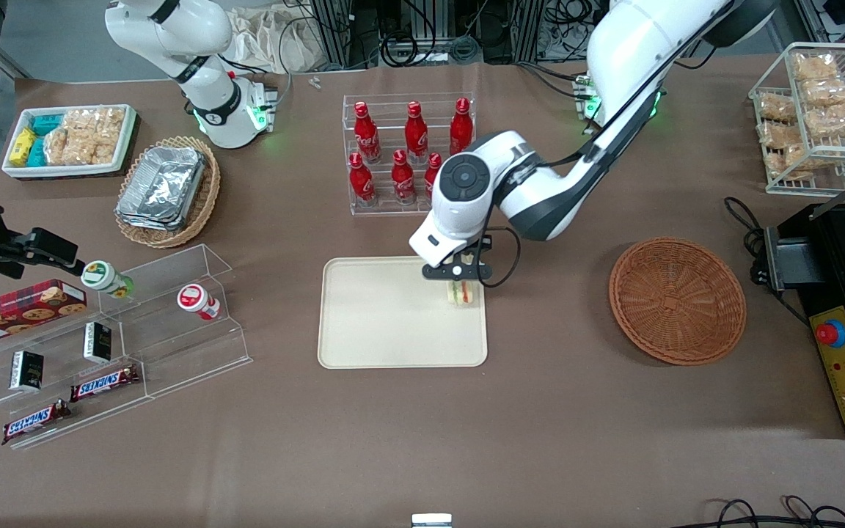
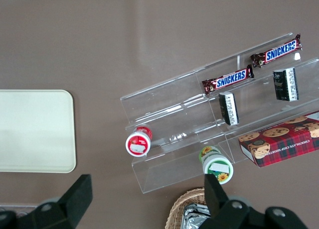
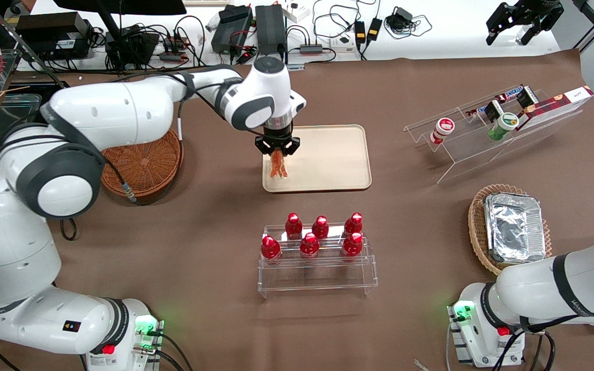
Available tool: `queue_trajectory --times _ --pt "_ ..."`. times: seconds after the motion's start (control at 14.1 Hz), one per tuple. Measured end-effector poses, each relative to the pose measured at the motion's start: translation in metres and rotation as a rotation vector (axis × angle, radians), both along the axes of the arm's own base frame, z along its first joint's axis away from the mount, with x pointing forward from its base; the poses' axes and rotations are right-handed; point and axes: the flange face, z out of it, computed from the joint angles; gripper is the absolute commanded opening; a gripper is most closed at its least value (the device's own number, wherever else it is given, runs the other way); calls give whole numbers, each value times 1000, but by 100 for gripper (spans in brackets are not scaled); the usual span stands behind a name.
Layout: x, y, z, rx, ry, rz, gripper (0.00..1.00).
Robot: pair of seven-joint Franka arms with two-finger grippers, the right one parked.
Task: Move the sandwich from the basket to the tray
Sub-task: 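Lower the sandwich onto the cream tray and open the left gripper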
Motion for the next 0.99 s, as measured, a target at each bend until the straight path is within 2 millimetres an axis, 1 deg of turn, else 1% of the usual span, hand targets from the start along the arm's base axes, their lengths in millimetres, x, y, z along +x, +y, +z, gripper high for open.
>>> queue_trajectory --times 0.14,0.28,0.78,0.85,0.92,0.99 --pt "-2 -5 -22 10 -7 -6 0" --pt "-3 -5 -39 25 0 -14 0" --pt "3 -1 -66 38 -2 -24 0" --pt "4 0 -69 38 0 -22 7" --pt "5 1 -72 39 1 -20 49" --pt "6 2 -74 41 2 -18 99"
